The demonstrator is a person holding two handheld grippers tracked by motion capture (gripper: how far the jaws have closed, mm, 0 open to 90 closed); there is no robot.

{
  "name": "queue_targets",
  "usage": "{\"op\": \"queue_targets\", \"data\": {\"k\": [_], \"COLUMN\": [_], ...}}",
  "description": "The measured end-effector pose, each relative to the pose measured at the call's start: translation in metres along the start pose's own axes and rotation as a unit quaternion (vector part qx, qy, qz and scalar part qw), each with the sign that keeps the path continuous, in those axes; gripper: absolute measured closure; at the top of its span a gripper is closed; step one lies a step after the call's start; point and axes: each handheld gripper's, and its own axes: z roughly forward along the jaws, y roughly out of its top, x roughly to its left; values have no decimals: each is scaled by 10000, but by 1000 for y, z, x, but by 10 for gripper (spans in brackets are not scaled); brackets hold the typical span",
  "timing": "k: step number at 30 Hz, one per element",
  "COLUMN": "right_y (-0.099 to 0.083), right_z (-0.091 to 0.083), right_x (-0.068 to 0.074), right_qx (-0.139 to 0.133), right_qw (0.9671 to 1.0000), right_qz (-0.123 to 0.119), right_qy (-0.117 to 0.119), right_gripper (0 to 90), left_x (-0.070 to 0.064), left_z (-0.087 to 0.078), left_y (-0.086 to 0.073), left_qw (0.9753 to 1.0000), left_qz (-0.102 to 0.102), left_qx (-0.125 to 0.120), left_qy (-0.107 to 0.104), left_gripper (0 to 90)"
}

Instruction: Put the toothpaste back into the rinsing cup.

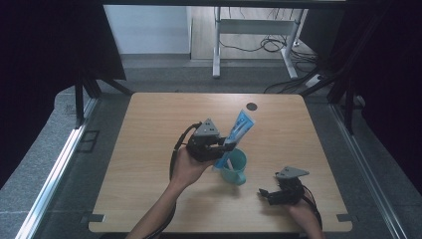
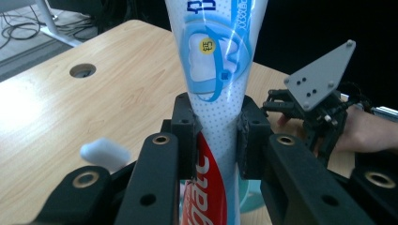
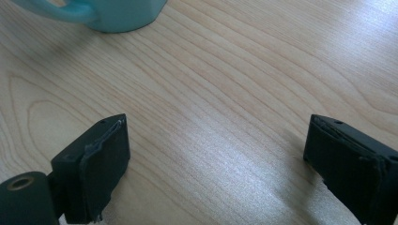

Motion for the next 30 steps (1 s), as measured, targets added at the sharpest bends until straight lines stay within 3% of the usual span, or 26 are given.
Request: {"op": "queue_targets", "data": {"k": [18, 30], "right_y": [0, 0], "right_z": [0, 0], "right_x": [0, 0], "right_qx": [15, -10], "right_qw": [10000, 10000], "right_qz": [-11, -6], "right_qy": [-6, -12], "right_gripper": [72, 72], "left_x": [2, -1], "left_z": [21, 40], "left_y": [15, 11], "left_qw": [9999, 9997], "left_qz": [-33, 6], "left_qx": [-142, -188], "left_qy": [53, 131], "left_gripper": [732, 732]}}
